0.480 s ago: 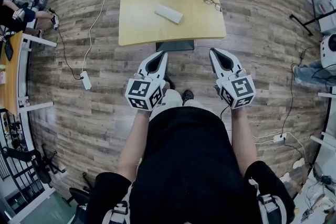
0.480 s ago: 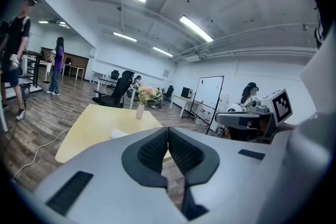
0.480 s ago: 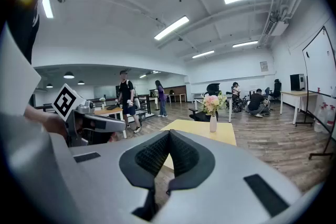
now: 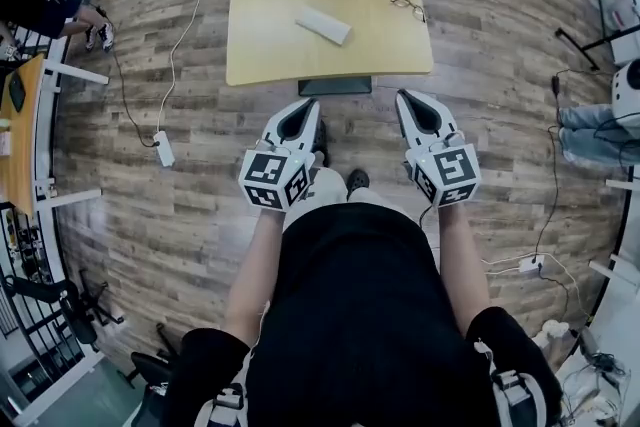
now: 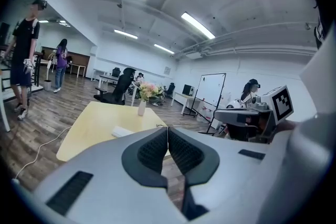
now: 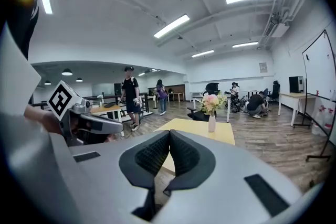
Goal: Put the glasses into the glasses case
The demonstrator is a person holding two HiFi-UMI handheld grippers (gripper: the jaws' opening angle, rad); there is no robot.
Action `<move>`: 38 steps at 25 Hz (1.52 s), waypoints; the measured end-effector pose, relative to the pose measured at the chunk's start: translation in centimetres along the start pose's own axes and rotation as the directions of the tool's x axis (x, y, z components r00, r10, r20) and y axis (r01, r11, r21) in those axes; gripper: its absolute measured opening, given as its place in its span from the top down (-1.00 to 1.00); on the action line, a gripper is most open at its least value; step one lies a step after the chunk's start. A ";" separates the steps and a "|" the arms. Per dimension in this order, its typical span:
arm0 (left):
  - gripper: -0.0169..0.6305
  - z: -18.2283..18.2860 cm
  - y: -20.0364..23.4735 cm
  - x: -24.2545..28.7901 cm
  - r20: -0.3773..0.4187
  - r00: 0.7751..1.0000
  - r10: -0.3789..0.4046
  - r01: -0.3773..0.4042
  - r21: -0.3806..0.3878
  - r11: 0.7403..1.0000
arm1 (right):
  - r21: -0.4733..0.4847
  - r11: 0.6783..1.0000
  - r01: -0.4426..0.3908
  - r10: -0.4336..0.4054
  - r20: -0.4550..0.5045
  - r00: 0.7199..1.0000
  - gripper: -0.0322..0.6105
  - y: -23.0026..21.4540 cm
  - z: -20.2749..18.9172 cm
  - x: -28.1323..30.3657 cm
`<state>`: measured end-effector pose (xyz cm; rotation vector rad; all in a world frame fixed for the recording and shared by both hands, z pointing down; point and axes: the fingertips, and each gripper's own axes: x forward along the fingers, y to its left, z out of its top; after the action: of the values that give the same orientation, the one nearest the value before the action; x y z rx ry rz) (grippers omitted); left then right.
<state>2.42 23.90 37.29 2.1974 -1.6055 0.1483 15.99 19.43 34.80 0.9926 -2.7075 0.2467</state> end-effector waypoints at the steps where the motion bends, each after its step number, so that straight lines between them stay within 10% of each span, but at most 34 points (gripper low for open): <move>1: 0.88 0.0 0.2 0.2 -0.006 1.000 -0.001 0.001 -0.003 1.000 | 0.001 1.000 0.002 -0.002 -0.005 1.000 0.85 -0.1 0.0 0.3; 22: 0.88 2.5 13.1 12.5 -0.162 0.984 -0.068 0.069 -0.001 0.998 | -0.018 1.000 0.007 -0.010 -0.175 0.985 0.77 -4.2 1.2 17.2; 38: 0.88 0.8 22.0 19.9 -0.326 0.927 -0.184 0.203 0.026 0.979 | -0.141 0.988 0.061 -0.108 -0.356 0.928 0.42 -4.2 -2.2 28.0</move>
<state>-11.61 0.43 48.81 2.2223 -1.2138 0.4764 -1.53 -0.30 45.27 0.9212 -2.3092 0.2132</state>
